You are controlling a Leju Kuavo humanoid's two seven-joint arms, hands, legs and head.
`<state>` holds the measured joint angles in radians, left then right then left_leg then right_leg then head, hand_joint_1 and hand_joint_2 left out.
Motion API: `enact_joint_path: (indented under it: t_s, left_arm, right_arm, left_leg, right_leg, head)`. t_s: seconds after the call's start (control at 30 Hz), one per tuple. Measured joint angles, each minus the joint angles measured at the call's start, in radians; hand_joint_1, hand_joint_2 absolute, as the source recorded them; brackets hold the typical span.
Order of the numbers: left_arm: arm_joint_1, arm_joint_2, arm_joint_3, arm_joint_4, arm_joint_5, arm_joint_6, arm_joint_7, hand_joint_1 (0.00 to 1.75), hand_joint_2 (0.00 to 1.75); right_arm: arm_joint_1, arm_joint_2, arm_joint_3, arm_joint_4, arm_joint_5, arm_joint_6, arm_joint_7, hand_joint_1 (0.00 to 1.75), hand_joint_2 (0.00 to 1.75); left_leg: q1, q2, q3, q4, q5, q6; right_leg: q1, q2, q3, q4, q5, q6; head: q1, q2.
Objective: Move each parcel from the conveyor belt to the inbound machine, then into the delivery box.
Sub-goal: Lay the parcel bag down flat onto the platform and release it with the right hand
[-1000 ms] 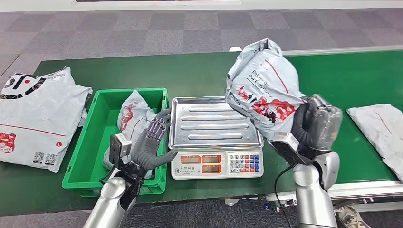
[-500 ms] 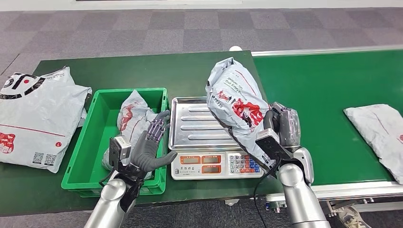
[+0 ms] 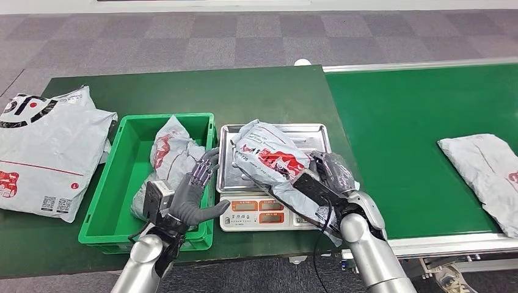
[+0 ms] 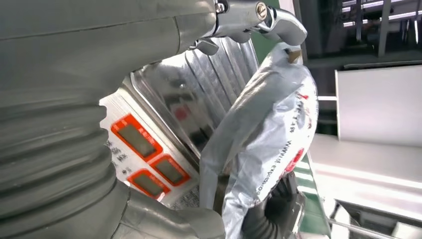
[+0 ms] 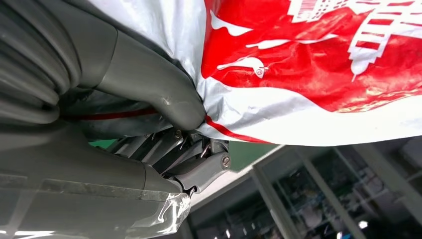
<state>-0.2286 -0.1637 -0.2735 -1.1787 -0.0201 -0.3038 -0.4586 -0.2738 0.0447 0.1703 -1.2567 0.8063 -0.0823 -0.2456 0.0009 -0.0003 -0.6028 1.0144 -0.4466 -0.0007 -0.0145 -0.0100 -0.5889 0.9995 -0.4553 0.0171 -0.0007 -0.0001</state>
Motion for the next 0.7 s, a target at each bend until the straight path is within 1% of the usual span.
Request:
enact_joint_path:
  t_s: [0.13,0.27,0.43,0.53,0.7]
  left_arm:
    - [0.026,-0.006,0.001,-0.05,-0.054,0.148,0.0,0.0,1.75]
    - [0.039,-0.01,0.001,-0.087,-0.074,0.201,0.0,0.0,1.75]
    - [0.057,-0.023,0.013,-0.132,-0.103,0.36,-0.027,0.0,1.75]
    - [0.069,-0.028,0.024,-0.168,-0.08,0.41,-0.05,0.0,1.75]
    - [0.082,-0.029,0.028,-0.224,-0.016,0.486,-0.112,0.0,1.75]
  right_arm:
    - [-0.004,0.0,0.025,0.012,0.002,-0.014,0.017,1.75,1.75]
    - [-0.004,0.0,0.036,0.015,0.001,-0.02,0.021,1.75,1.75]
    - [-0.004,0.003,0.042,0.016,-0.009,-0.027,0.018,1.75,1.75]
    - [-0.004,0.008,0.045,0.016,-0.02,-0.051,-0.001,1.75,1.75]
    - [-0.005,0.011,0.055,0.014,-0.067,-0.108,-0.065,1.75,1.75]
  left_leg:
    - [0.0,0.0,0.0,0.0,0.0,0.0]
    - [0.0,0.0,0.0,0.0,0.0,0.0]
    - [0.0,0.0,0.0,0.0,0.0,0.0]
    - [0.0,0.0,0.0,0.0,0.0,0.0]
    - [0.0,0.0,0.0,0.0,0.0,0.0]
  right_leg:
    - [0.0,0.0,0.0,0.0,0.0,0.0]
    - [0.0,-0.001,0.0,0.0,0.0,0.0]
    - [0.0,0.0,0.0,0.0,0.0,0.0]
    - [0.0,0.0,0.0,0.0,0.0,0.0]
    - [0.0,0.0,0.0,0.0,0.0,0.0]
  head:
    - [0.0,0.0]
    - [0.0,0.0]
    - [0.0,0.0]
    - [0.0,0.0]
    - [0.0,0.0]
